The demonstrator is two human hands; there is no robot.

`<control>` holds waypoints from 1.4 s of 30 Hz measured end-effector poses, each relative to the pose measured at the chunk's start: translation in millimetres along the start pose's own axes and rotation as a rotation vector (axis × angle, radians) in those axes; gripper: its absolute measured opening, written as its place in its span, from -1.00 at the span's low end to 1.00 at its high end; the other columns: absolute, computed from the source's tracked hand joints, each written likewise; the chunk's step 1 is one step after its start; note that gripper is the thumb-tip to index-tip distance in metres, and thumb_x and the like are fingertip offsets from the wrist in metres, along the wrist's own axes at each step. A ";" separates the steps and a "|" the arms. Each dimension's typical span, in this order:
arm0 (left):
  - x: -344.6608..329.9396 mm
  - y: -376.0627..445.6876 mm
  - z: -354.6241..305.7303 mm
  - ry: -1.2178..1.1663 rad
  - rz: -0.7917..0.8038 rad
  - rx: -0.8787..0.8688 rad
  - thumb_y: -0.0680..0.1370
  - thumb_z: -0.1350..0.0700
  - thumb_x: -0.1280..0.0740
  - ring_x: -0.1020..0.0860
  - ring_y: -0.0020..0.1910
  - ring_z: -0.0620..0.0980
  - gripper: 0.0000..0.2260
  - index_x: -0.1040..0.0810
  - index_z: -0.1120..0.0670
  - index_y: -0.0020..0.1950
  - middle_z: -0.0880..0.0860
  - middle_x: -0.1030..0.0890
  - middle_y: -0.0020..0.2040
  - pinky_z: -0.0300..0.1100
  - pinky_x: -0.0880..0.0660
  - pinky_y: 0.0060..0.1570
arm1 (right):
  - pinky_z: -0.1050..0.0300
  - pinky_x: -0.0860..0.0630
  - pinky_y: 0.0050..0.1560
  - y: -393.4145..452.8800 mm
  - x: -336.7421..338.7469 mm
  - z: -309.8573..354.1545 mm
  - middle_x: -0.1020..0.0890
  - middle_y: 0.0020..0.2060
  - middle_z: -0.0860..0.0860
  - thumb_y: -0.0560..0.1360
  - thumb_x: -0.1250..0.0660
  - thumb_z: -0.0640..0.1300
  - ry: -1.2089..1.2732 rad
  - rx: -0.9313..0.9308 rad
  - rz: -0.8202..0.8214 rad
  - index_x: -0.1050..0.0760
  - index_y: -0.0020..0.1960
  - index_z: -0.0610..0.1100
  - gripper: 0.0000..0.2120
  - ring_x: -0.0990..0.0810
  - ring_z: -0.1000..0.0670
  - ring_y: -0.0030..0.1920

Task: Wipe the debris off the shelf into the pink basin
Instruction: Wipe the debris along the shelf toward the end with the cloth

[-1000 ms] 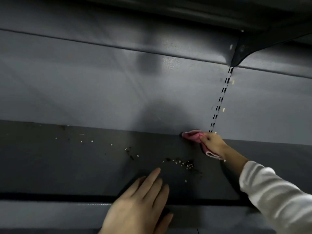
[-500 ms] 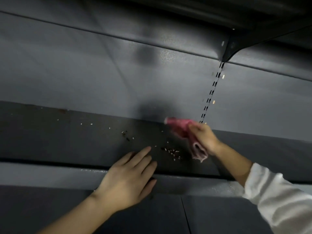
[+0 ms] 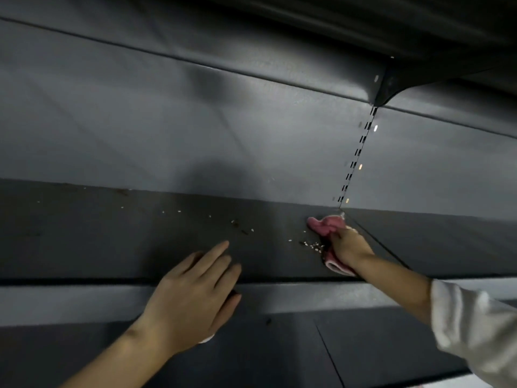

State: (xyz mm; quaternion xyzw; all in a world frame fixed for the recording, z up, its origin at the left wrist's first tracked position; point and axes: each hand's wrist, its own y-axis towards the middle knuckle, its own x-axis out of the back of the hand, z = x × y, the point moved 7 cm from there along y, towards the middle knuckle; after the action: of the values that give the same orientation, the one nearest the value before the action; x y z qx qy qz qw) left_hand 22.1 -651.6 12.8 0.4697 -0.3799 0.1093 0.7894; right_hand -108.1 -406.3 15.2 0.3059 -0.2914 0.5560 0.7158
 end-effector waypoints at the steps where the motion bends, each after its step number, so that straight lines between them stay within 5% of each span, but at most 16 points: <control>1: 1.4 -4.3 2.9 -0.002 0.002 -0.015 0.63 0.00 0.11 -0.65 0.10 0.05 -0.42 -0.70 0.13 -0.08 0.05 -0.72 -0.09 -0.12 -0.62 -0.07 | 0.12 -0.41 0.04 -4.3 -11.1 14.0 -0.63 0.08 -0.14 0.59 -0.03 -0.15 -0.014 0.000 -0.011 -0.46 0.19 -0.05 -0.72 -0.61 -0.04 -0.06; 6: 8.9 -18.6 10.8 -0.063 0.007 -0.065 0.43 -0.04 -0.16 -0.65 0.09 0.02 -0.62 -0.71 0.11 -0.08 0.04 -0.72 -0.08 -0.13 -0.60 -0.06 | 0.26 -0.37 -0.04 -20.6 -64.7 89.5 -0.60 0.14 -0.20 0.53 -0.14 -0.21 0.046 0.056 -0.063 -0.51 0.15 -0.20 -0.74 -0.56 -0.17 0.15; 10: 8.2 -17.5 10.2 -0.127 0.009 -0.067 0.40 -0.06 -0.18 -0.67 0.05 -0.01 -0.64 -0.71 0.09 -0.12 0.02 -0.73 -0.11 -0.16 -0.60 -0.10 | 0.01 -0.44 0.14 -19.7 -99.1 127.2 -0.54 0.19 -0.33 0.57 -0.07 -0.19 0.029 -0.010 -0.025 -0.44 0.20 -0.40 -0.65 -0.51 -0.26 0.21; 15: 7.5 -12.7 15.4 -0.105 0.050 -0.054 0.43 -0.07 -0.14 -0.65 0.09 0.00 -0.60 -0.70 0.10 -0.09 0.02 -0.72 -0.10 -0.12 -0.60 -0.05 | -0.08 -0.50 0.21 -4.7 -80.3 119.0 -0.58 0.15 -0.31 0.59 -0.10 -0.11 0.529 -0.114 0.033 -0.47 0.18 -0.37 -0.63 -0.56 -0.26 0.16; 18: 11.4 -13.7 23.6 -0.064 0.042 -0.039 0.46 -0.05 -0.13 -0.66 0.07 0.03 -0.59 -0.71 0.13 -0.10 0.04 -0.72 -0.12 -0.11 -0.61 -0.06 | -0.03 -0.59 0.06 9.7 -25.7 75.8 -0.66 -0.01 -0.25 0.57 -0.16 -0.08 0.585 -0.136 -0.053 -0.53 0.14 -0.32 -0.65 -0.67 -0.14 -0.06; 20: 13.9 -17.5 28.3 -0.037 0.012 -0.039 0.56 -0.03 -0.05 -0.66 0.07 0.04 -0.54 -0.71 0.13 -0.10 0.05 -0.72 -0.12 -0.11 -0.61 -0.06 | 0.15 -0.59 -0.34 18.4 7.6 40.0 -0.66 -0.42 -0.13 0.58 -0.10 -0.11 0.519 -0.115 -0.072 -0.54 0.15 -0.26 -0.67 -0.61 0.06 -0.51; 22: 15.2 -19.9 35.6 -0.021 -0.003 -0.014 0.63 -0.01 0.14 -0.66 0.06 0.04 -0.39 -0.71 0.12 -0.10 0.04 -0.72 -0.13 -0.11 -0.61 -0.06 | 0.27 -0.44 -0.62 27.6 19.2 3.6 -0.49 -0.68 -0.02 0.59 -0.05 -0.13 0.453 -0.175 -0.053 -0.51 0.18 -0.23 -0.67 -0.44 0.10 -0.72; 24: 17.4 -22.5 40.6 0.000 -0.005 0.011 0.63 -0.01 0.19 -0.67 0.05 0.04 -0.34 -0.71 0.12 -0.11 0.03 -0.72 -0.13 -0.12 -0.61 -0.08 | 0.28 -0.49 -0.53 39.2 18.5 -18.0 -0.59 -0.63 -0.02 0.58 -0.09 -0.11 0.315 -0.253 -0.123 -0.46 0.20 -0.32 -0.65 -0.55 0.11 -0.61; 26: 18.0 -26.7 44.4 0.018 -0.001 0.019 0.63 -0.01 0.11 -0.66 0.05 0.04 -0.41 -0.71 0.12 -0.11 0.03 -0.72 -0.13 -0.11 -0.61 -0.08 | 0.15 -0.55 -0.08 54.4 4.6 -13.4 -0.72 -0.20 -0.21 0.57 -0.09 -0.15 0.148 -0.220 -0.156 -0.46 0.21 -0.37 -0.64 -0.69 -0.06 -0.12; 28: 18.2 -32.0 48.7 0.028 0.003 0.019 0.57 -0.03 -0.06 -0.66 0.06 0.04 -0.55 -0.72 0.12 -0.11 0.04 -0.72 -0.13 -0.12 -0.62 -0.08 | 0.01 -0.42 0.19 63.3 -18.5 14.6 -0.55 0.17 -0.34 0.57 -0.09 -0.16 0.015 -0.155 -0.134 -0.46 0.20 -0.37 -0.64 -0.52 -0.26 0.19; 33: 16.9 -36.6 51.2 0.002 0.010 0.036 0.60 -0.02 0.01 -0.66 0.08 -0.01 -0.50 -0.71 0.08 -0.13 -0.02 -0.72 -0.15 -0.24 -0.60 -0.10 | 0.05 -0.43 0.14 64.9 -96.9 106.8 -0.57 0.17 -0.30 0.57 -0.10 -0.13 -0.054 0.126 0.043 -0.51 0.16 -0.32 -0.66 -0.53 -0.23 0.17; 38: 17.5 -34.8 50.7 -0.025 0.042 0.039 0.45 -0.03 -0.17 -0.67 0.05 0.02 -0.64 -0.72 0.11 -0.14 0.00 -0.72 -0.17 -0.21 -0.62 -0.14 | 0.07 -0.41 0.11 29.2 -147.0 172.7 -0.57 0.17 -0.25 0.57 -0.12 -0.13 -0.004 0.346 0.206 -0.50 0.19 -0.26 -0.68 -0.54 -0.17 0.15; 42: 16.5 -35.8 51.0 -0.037 0.036 0.039 0.63 0.00 0.09 -0.67 0.05 0.02 -0.43 -0.71 0.11 -0.14 0.01 -0.72 -0.15 -0.18 -0.61 -0.12 | 0.16 -0.36 -0.13 11.2 -145.8 193.8 -0.62 -0.03 -0.27 0.58 -0.12 -0.15 0.136 0.410 0.299 -0.53 0.05 -0.36 -0.69 -0.53 -0.09 -0.07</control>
State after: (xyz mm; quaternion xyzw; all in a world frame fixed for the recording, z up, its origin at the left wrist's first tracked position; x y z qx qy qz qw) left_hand 27.1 -715.8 14.6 0.4801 -0.4005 0.1222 0.7708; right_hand -164.8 -641.8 30.7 0.3600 -0.1658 0.7223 0.5667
